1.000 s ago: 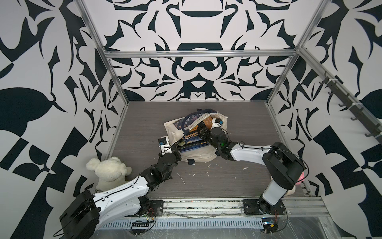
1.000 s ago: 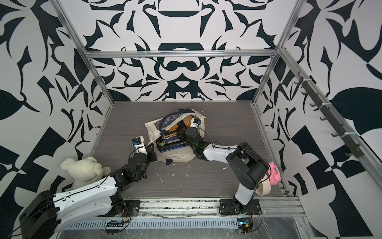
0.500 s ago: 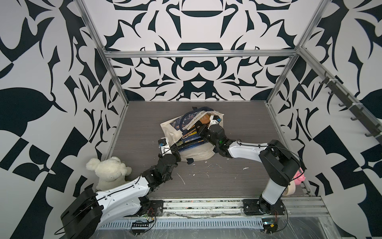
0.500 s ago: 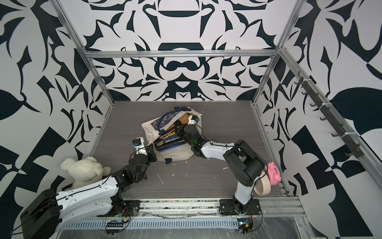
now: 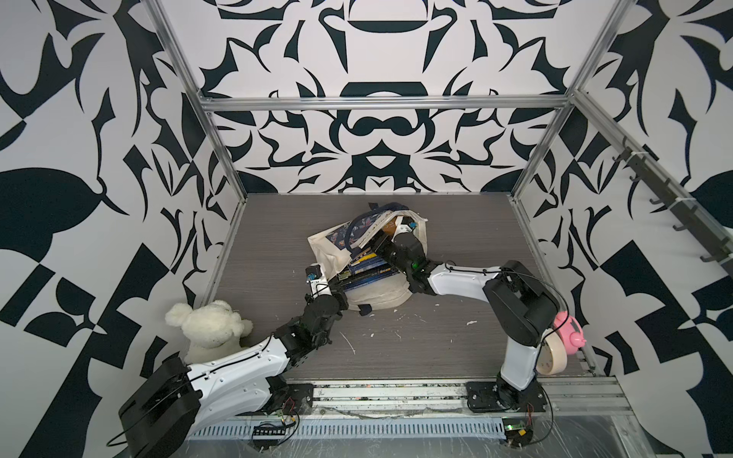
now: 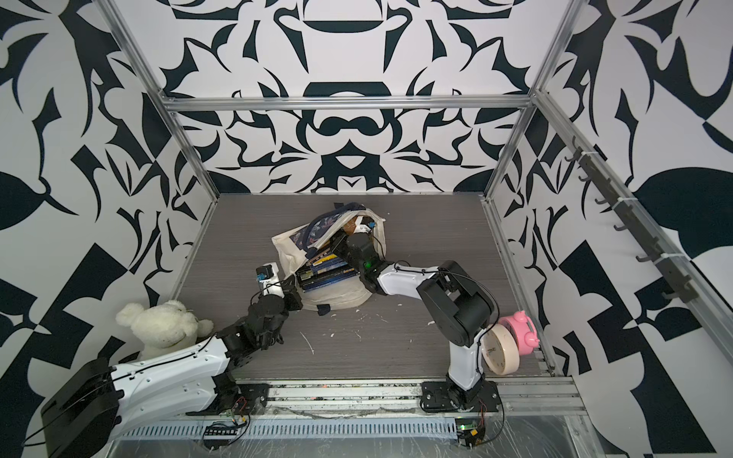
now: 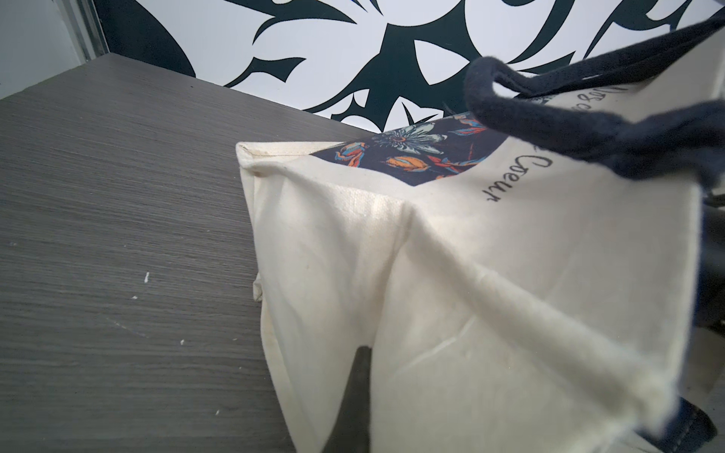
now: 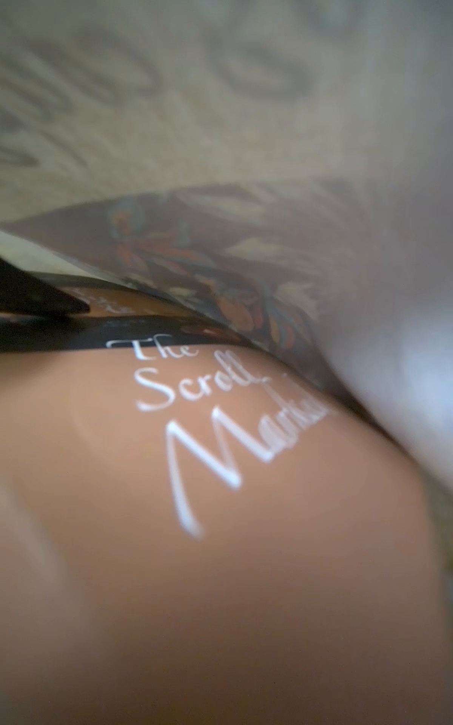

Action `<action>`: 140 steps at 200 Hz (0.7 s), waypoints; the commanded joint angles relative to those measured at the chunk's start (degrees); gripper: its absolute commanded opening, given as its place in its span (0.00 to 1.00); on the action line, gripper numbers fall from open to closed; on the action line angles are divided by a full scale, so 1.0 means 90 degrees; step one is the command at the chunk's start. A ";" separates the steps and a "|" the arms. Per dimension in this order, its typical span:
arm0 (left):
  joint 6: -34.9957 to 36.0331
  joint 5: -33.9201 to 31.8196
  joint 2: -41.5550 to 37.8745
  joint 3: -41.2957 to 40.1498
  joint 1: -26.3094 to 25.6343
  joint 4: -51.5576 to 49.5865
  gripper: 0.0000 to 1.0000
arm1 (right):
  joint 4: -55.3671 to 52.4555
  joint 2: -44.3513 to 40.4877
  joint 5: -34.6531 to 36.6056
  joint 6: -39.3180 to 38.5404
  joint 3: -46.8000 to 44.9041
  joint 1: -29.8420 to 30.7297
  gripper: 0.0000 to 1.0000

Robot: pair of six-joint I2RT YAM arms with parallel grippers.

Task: Take out the books from the canvas bag
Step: Pick up the book from the canvas bag.

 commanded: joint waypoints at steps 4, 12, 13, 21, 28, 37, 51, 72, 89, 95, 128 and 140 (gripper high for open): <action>0.0112 -0.0043 -0.0070 -0.0022 0.0006 0.0092 0.00 | 0.0333 -0.0097 -0.0126 -0.0197 0.0273 0.0037 0.10; 0.0112 -0.0054 -0.0086 -0.0025 0.0010 0.0101 0.00 | 0.0316 -0.0170 -0.0130 -0.0234 0.0215 0.0064 0.06; 0.0112 -0.0047 -0.0088 -0.0024 0.0008 0.0106 0.00 | 0.0314 -0.0180 -0.0129 -0.0237 0.0210 0.0070 0.05; 0.0107 -0.0063 -0.0090 -0.0036 0.0006 0.0110 0.00 | 0.0252 -0.0292 -0.0104 -0.0278 0.0154 0.0103 0.00; 0.0102 -0.0085 -0.0090 -0.0038 0.0006 0.0116 0.00 | 0.0103 -0.0403 -0.0113 -0.0352 0.0120 0.0139 0.00; 0.0087 -0.0095 -0.0080 -0.0040 0.0006 0.0111 0.00 | -0.0182 -0.0590 -0.0153 -0.0495 0.0113 0.0195 0.00; 0.0054 -0.0102 -0.0070 -0.0024 0.0006 0.0092 0.00 | -0.0538 -0.0981 -0.0131 -0.0788 0.0010 0.0289 0.00; 0.0024 -0.0111 -0.0070 -0.0023 0.0006 0.0072 0.00 | -0.1122 -0.1726 -0.0120 -0.1221 -0.0263 0.0408 0.00; -0.0005 -0.0119 -0.0080 -0.0011 0.0006 0.0033 0.00 | -0.1816 -0.2351 -0.0109 -0.1537 -0.0418 0.0443 0.00; -0.0014 -0.0118 -0.0080 -0.0013 0.0006 0.0033 0.00 | -0.1965 -0.2554 -0.0131 -0.1601 -0.0511 0.0448 0.00; -0.0023 -0.0156 -0.0061 0.0012 0.0006 -0.0015 0.00 | -0.2888 -0.3709 -0.0364 -0.2059 -0.0797 0.0448 0.00; -0.0030 -0.0221 -0.0093 0.0016 0.0006 -0.0061 0.00 | -0.3229 -0.4173 -0.0381 -0.2184 -0.0857 0.0448 0.00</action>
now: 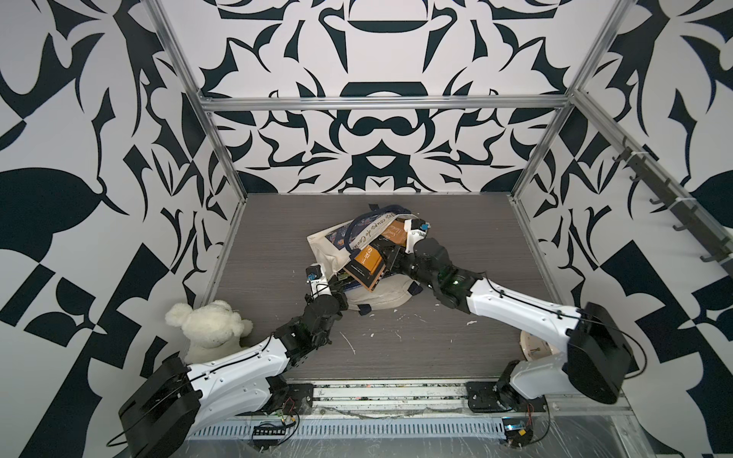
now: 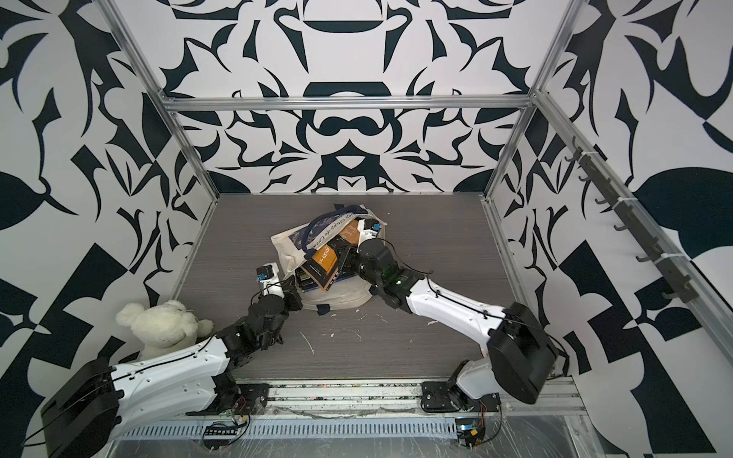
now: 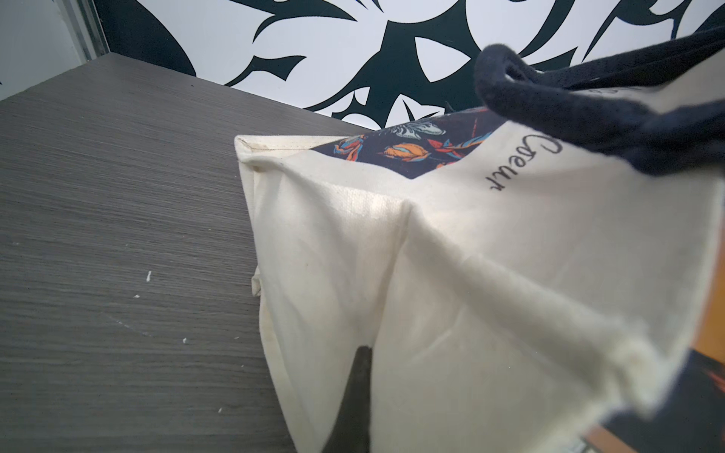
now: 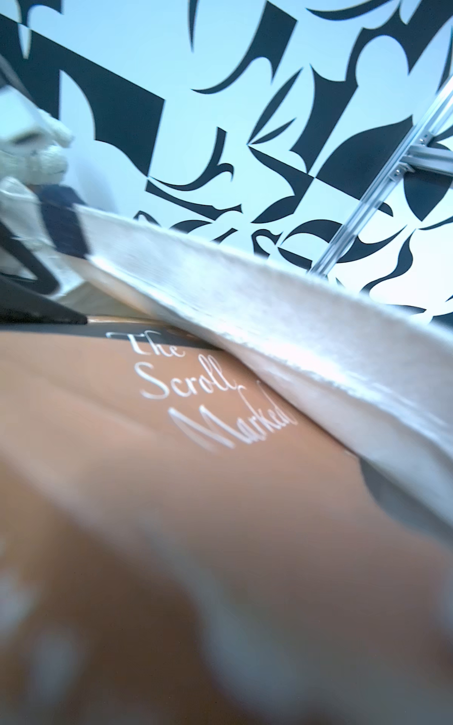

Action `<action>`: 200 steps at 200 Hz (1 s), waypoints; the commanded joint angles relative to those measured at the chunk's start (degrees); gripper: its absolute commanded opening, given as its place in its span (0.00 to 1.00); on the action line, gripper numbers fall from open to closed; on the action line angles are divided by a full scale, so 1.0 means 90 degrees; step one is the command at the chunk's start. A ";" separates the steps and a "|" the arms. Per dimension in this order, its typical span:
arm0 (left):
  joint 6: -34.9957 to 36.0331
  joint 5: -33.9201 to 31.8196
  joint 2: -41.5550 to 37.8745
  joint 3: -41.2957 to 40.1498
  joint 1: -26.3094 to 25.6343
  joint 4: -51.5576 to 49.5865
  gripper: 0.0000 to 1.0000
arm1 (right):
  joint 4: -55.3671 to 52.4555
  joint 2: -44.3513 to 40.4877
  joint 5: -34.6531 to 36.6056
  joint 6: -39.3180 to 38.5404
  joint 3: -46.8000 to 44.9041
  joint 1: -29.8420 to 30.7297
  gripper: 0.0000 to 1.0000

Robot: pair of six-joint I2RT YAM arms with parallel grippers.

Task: Take out the books from the canvas bag
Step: Pick up the book from the canvas bag, then place the book at the center of the board.

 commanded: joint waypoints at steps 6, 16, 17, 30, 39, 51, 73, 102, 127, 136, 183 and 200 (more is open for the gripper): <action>-0.0035 -0.0233 -0.0120 0.0012 0.0006 -0.0030 0.00 | -0.0469 -0.1178 -0.0094 -0.0681 -0.0023 -0.0021 0.00; -0.0030 -0.0261 -0.0171 0.0000 0.0006 -0.0045 0.00 | -0.0732 -0.1611 0.0021 -0.0819 -0.0081 -0.0021 0.00; -0.0032 -0.0263 -0.0176 -0.0002 0.0006 -0.0050 0.00 | -0.0767 -0.1652 0.0045 -0.0833 -0.0084 -0.0026 0.00; -0.0045 -0.0292 -0.0246 -0.0029 0.0006 -0.0065 0.00 | -0.1129 -0.2189 0.0318 -0.1055 -0.0126 -0.0021 0.00; -0.0054 -0.0307 -0.0258 -0.0028 0.0006 -0.0074 0.00 | -0.1350 -0.2550 0.0547 -0.1148 -0.0141 -0.0021 0.00; -0.0054 -0.0304 -0.0258 -0.0028 0.0006 -0.0083 0.00 | -0.1677 -0.3009 0.0935 -0.1326 -0.0153 -0.0028 0.00; -0.0054 -0.0281 -0.0212 -0.0003 0.0006 -0.0094 0.00 | -0.1892 -0.3868 0.2049 -0.1482 -0.0423 -0.0035 0.00; -0.0054 -0.0250 -0.0204 0.0011 0.0006 -0.0114 0.00 | -0.1686 -0.4753 0.3376 -0.1462 -0.1030 -0.0053 0.00; -0.0054 -0.0239 -0.0228 0.0011 0.0006 -0.0124 0.00 | -0.1565 -0.5234 0.4393 -0.1451 -0.1481 -0.0089 0.00; -0.0045 -0.0246 -0.0229 0.0015 0.0006 -0.0130 0.00 | -0.1490 -0.5385 0.4723 -0.1411 -0.1688 -0.0108 0.00; -0.0034 -0.0219 -0.0277 0.0007 0.0006 -0.0163 0.00 | -0.0950 -0.5403 0.4985 -0.0614 -0.2782 -0.0629 0.00; -0.0034 -0.0208 -0.0302 0.0008 0.0006 -0.0191 0.00 | -0.0634 -0.5120 0.4733 -0.0012 -0.3191 -0.0990 0.00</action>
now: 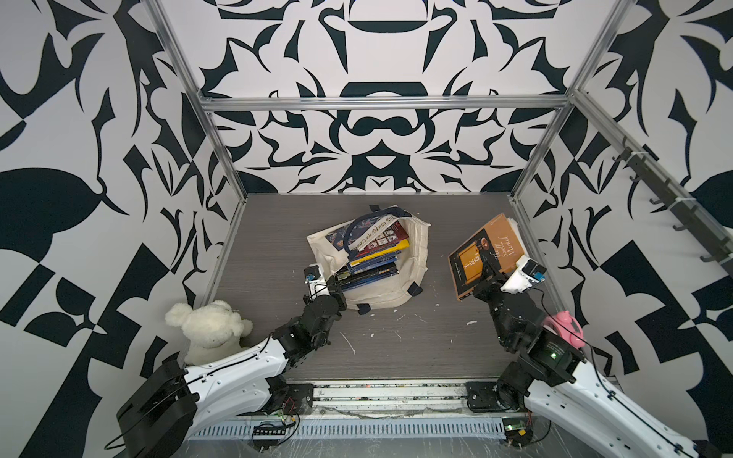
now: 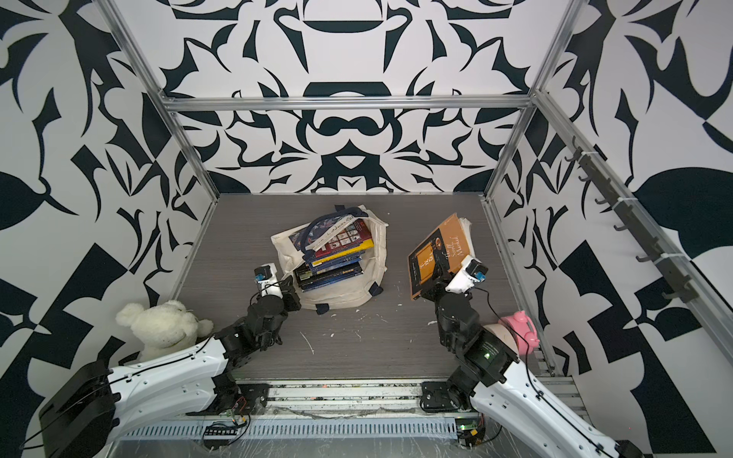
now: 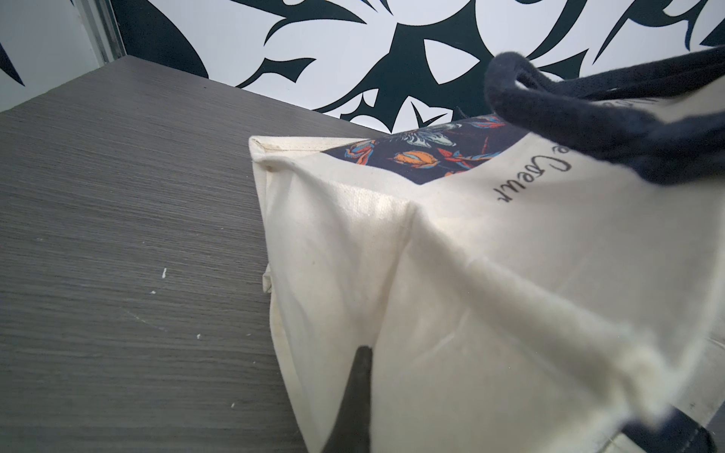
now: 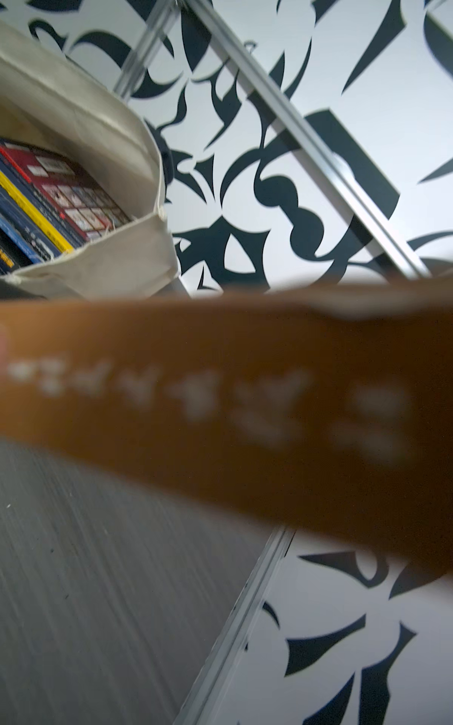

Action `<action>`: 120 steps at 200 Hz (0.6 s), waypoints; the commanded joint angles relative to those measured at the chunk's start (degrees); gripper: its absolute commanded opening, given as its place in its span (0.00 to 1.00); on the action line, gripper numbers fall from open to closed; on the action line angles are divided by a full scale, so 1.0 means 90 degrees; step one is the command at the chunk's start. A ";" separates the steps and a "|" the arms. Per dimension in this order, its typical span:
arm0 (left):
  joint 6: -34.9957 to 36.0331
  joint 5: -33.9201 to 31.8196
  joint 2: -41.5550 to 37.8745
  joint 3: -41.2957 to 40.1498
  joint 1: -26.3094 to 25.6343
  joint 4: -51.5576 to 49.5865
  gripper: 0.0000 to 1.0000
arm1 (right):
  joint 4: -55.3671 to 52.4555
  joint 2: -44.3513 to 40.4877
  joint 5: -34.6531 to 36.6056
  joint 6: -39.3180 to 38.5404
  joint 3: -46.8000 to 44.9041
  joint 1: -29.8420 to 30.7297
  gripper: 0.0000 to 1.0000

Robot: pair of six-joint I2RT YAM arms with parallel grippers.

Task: Take out the books from the canvas bag
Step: Place the book at the center of the board.

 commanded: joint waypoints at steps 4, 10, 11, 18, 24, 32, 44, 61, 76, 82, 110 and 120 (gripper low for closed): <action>0.0019 -0.0084 -0.0171 0.0011 0.0006 0.0022 0.00 | 0.1147 0.0315 0.0034 0.1008 -0.0381 -0.0459 0.00; 0.0026 -0.0089 -0.0171 0.0009 0.0006 0.0013 0.00 | 0.1294 0.0453 -0.0101 0.1237 -0.0502 -0.0595 0.00; 0.0027 -0.0086 -0.0171 0.0008 0.0006 0.0012 0.00 | 0.1356 0.0492 -0.0154 0.1314 -0.0553 -0.0638 0.00; 0.0028 -0.0094 -0.0171 0.0012 0.0006 0.0012 0.00 | 0.1532 0.0658 -0.0271 0.1523 -0.0674 -0.0768 0.00; 0.0028 -0.0098 -0.0179 0.0016 0.0006 0.0012 0.00 | 0.1709 0.0815 -0.0332 0.1717 -0.0801 -0.0887 0.00; 0.0032 -0.0101 -0.0184 0.0016 0.0006 0.0002 0.00 | 0.1822 0.1053 -0.0390 0.2089 -0.0922 -0.1055 0.00; 0.0038 -0.0099 -0.0198 0.0017 0.0006 -0.0011 0.00 | 0.2043 0.1443 -0.0559 0.2646 -0.1123 -0.1343 0.00; 0.0038 -0.0087 -0.0220 0.0007 0.0006 -0.0017 0.00 | 0.2546 0.2136 -0.1044 0.3175 -0.1273 -0.1760 0.00; 0.0038 -0.0097 -0.0225 0.0016 0.0006 -0.0017 0.00 | 0.2874 0.2698 -0.1217 0.3317 -0.1246 -0.1941 0.00; 0.0048 -0.0091 -0.0230 0.0016 0.0006 -0.0014 0.00 | 0.3020 0.2916 -0.1209 0.3407 -0.1261 -0.2003 0.00; 0.0058 -0.0078 -0.0293 0.0008 0.0006 -0.0037 0.00 | 0.3452 0.4115 -0.1493 0.3912 -0.1162 -0.2423 0.00; 0.0058 -0.0079 -0.0318 -0.0009 0.0006 -0.0036 0.00 | 0.3641 0.4596 -0.1775 0.4050 -0.1049 -0.2595 0.00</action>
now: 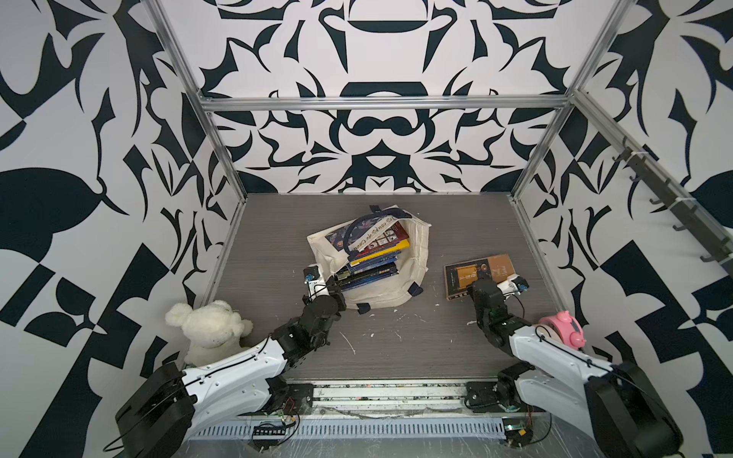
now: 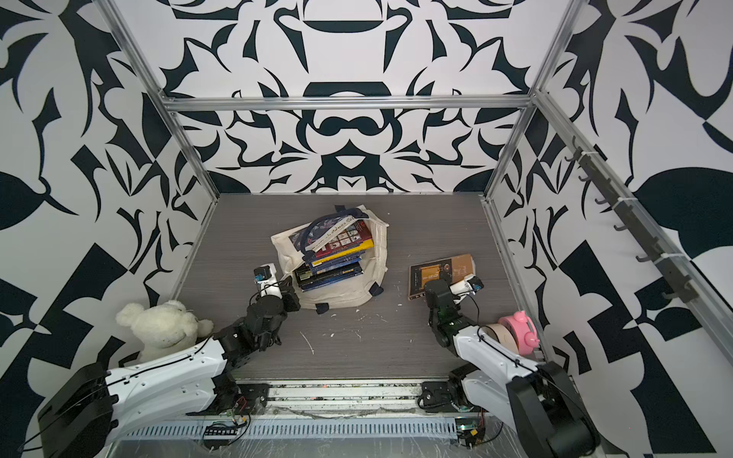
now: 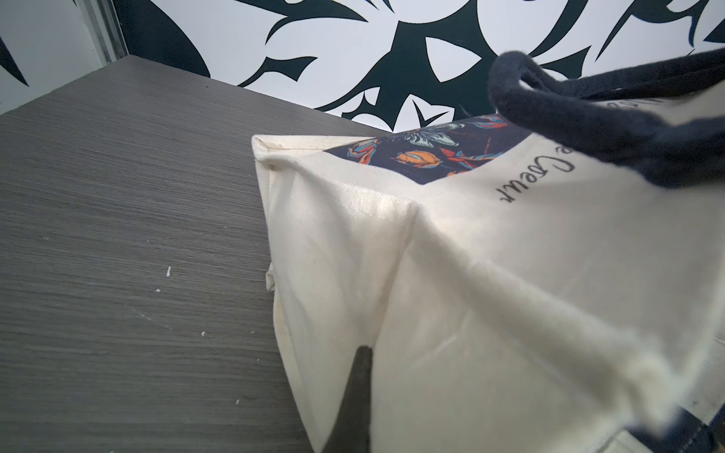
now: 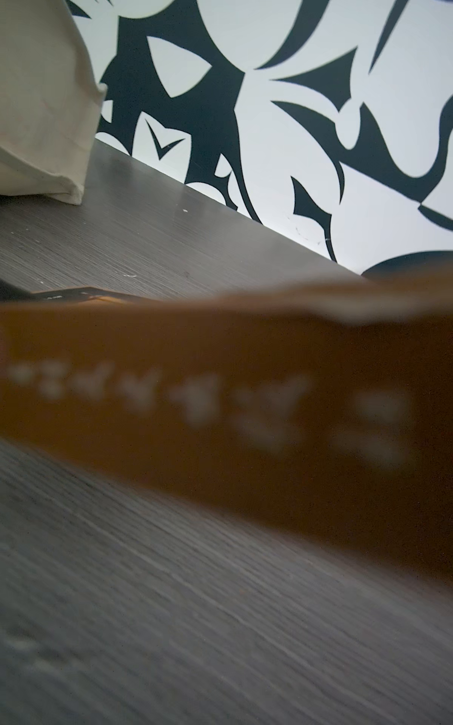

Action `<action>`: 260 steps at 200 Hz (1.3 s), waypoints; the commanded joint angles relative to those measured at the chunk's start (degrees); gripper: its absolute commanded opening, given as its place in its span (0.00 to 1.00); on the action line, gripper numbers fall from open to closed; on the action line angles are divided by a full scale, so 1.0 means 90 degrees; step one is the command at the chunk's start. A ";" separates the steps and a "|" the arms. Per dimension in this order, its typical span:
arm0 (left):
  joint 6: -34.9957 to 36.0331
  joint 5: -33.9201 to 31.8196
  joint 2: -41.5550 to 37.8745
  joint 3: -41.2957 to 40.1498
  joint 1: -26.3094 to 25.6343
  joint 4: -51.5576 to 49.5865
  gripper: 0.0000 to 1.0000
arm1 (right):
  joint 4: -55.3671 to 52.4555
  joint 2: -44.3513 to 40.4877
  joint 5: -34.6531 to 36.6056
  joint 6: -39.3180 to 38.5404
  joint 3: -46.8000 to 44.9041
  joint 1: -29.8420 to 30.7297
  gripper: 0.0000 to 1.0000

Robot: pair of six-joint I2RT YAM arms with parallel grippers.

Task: Take out the books from the canvas bag
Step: Place the book at the center of the board.

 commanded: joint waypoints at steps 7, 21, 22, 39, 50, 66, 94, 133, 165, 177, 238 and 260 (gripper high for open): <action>0.0056 -0.0087 -0.0215 -0.0010 0.0006 0.0104 0.00 | 0.1100 0.1162 -0.0696 0.0715 0.0381 -0.0431 0.00; 0.0055 -0.0071 -0.0235 -0.0022 0.0006 0.0094 0.00 | 0.1487 0.1720 -0.0919 0.0792 0.0518 -0.0538 0.00; 0.0055 -0.0075 -0.0235 -0.0017 0.0006 0.0094 0.00 | 0.1504 0.1753 -0.0929 0.0802 0.0527 -0.0550 0.00; 0.0065 -0.0064 -0.0235 -0.0013 0.0006 0.0104 0.00 | 0.1682 0.2264 -0.0985 0.0926 0.0741 -0.0607 0.00; 0.0080 -0.0065 -0.0226 -0.0008 0.0006 0.0104 0.00 | 0.1703 0.2574 -0.1117 0.0920 0.0954 -0.0660 0.00; 0.0085 -0.0053 -0.0227 -0.0013 0.0006 0.0104 0.00 | 0.1683 0.2898 -0.1379 0.0891 0.1236 -0.0760 0.00; 0.0094 -0.0012 -0.0226 -0.0013 0.0006 0.0114 0.00 | 0.1525 0.3080 -0.1462 0.0782 0.1452 -0.0858 0.14; 0.0100 -0.0005 -0.0245 -0.0022 0.0006 0.0125 0.00 | 0.0774 0.2713 -0.1508 0.0376 0.1630 -0.0891 0.49; 0.0114 0.0027 -0.0226 -0.0008 0.0006 0.0133 0.00 | -0.0056 0.2123 -0.1815 0.0190 0.1729 -0.0897 0.73; 0.0114 0.0024 -0.0235 -0.0013 0.0004 0.0133 0.00 | -0.0605 0.1807 -0.1924 0.0032 0.1864 -0.0903 0.82; 0.0170 0.0194 -0.0238 -0.0024 0.0006 0.0240 0.00 | -0.2308 -0.0155 -0.1419 -0.0483 0.2175 -0.0012 0.92; 0.0182 0.0220 -0.0226 -0.0023 0.0006 0.0246 0.00 | -0.2453 -0.0779 -0.0685 -0.0554 0.2211 0.1028 0.89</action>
